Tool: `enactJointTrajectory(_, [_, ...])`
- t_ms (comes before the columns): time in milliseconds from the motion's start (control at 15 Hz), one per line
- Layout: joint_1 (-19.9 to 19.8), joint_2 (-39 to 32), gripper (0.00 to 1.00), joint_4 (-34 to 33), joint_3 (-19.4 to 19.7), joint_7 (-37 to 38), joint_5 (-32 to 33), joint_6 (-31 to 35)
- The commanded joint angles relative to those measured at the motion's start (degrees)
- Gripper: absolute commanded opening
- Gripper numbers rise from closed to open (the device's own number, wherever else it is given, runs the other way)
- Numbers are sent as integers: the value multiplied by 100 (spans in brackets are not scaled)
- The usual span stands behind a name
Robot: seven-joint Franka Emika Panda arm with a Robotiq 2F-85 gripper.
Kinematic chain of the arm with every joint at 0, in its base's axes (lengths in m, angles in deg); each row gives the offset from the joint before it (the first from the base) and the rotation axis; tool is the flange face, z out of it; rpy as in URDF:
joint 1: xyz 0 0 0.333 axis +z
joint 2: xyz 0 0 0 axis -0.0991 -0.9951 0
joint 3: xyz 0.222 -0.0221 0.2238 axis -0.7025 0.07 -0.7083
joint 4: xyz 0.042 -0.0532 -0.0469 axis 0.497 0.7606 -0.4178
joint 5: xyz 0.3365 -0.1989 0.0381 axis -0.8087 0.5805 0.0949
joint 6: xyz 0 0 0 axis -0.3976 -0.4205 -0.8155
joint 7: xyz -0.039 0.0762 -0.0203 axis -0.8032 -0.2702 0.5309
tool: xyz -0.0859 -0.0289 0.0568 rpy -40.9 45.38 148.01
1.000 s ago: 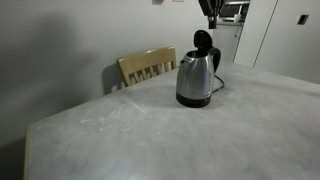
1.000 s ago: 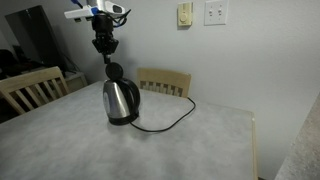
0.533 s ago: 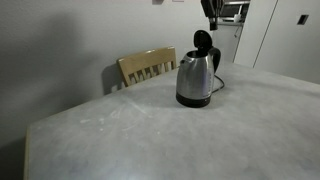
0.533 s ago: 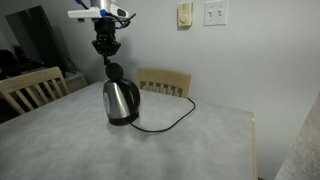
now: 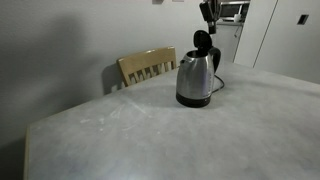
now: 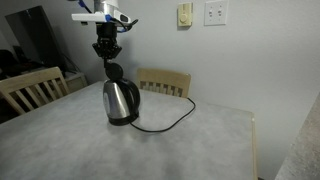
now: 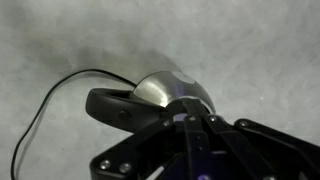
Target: Close the kettle lid
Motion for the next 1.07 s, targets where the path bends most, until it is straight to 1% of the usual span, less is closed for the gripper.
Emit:
enactJointTrajectory(0, [-51,-278,0,-410,-128,-95,-23,-321])
enactJointTrajectory(400, [-12,-471,0,-702,-194,-98,11,-544])
enactJointTrajectory(667, [-119,-485,0,-865,-200,-159,-87,-661])
enactJointTrajectory(800, [-146,-400,0,-859,-207,-195,-95,-1049])
enactJointTrajectory(867, [-116,-306,0,-800,-146,60,-63,-1260])
enactJointTrajectory(1000, [-65,-84,0,-614,-19,559,30,-1342])
